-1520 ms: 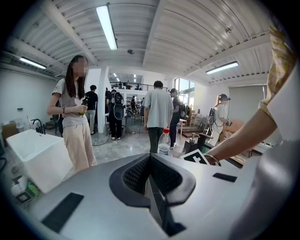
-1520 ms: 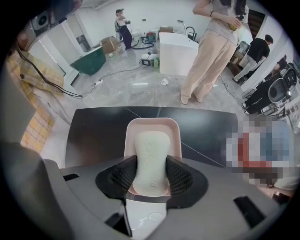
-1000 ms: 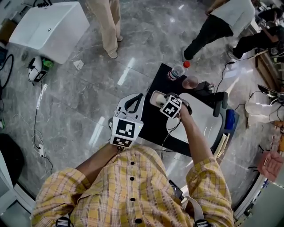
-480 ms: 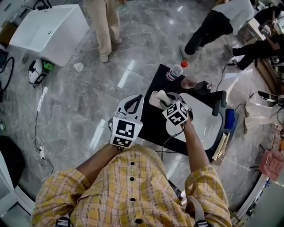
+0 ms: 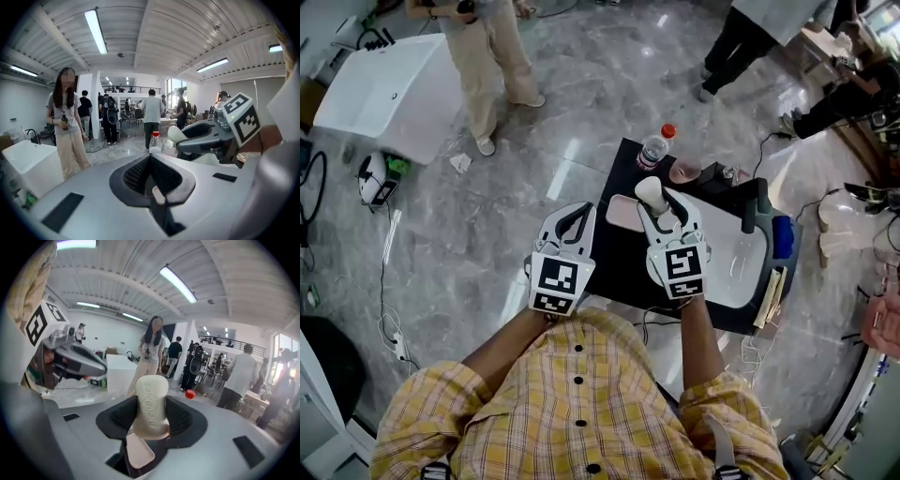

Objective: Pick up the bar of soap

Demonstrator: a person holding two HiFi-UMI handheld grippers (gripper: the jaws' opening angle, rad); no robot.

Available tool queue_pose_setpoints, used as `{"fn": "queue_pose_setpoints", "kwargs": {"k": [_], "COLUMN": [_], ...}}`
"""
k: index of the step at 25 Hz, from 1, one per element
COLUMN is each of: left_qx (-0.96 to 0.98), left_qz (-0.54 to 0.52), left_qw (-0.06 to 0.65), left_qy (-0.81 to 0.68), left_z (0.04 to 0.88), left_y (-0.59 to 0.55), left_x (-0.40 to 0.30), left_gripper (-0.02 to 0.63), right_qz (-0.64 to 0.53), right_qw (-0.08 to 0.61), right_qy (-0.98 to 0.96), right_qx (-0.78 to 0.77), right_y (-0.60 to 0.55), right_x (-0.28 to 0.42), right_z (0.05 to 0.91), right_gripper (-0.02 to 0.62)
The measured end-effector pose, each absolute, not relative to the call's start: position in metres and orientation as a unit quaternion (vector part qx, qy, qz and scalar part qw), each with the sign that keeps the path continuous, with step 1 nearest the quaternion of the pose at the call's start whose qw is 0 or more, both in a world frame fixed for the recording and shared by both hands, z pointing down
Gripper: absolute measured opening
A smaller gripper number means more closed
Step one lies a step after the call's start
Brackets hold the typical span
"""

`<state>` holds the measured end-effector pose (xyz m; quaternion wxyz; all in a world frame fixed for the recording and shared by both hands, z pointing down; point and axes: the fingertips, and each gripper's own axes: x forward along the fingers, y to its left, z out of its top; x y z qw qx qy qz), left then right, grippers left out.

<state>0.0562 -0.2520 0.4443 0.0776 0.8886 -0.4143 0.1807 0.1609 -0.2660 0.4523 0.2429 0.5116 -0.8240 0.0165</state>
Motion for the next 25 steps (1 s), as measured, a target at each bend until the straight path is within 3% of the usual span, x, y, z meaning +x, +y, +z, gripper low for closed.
{"fn": "queue_pose_setpoints", "kwargs": {"k": [12, 19, 25], "left_qx": [0.903, 0.909, 0.912], "left_qz": [0.166, 0.159, 0.153], "left_qw": [0.056, 0.046, 0.045], "left_qy": [-0.393, -0.382, -0.377], "left_z": [0.427, 0.419, 0.415], "left_y": [-0.236, -0.226, -0.221], "left_x": [0.077, 0.084, 0.085], "left_gripper": [0.011, 0.011, 0.011], "right_qz": [-0.048, -0.063, -0.066], "right_qw": [0.068, 0.015, 0.014], "right_qy": [-0.765, -0.744, -0.742], "right_qx": [0.639, 0.665, 0.667], "right_y": [-0.228, -0.209, -0.195], "right_x": [0.189, 0.187, 0.181], "right_z": [0.338, 0.308, 0.304], "right_gripper": [0.209, 0.209, 0.206]}}
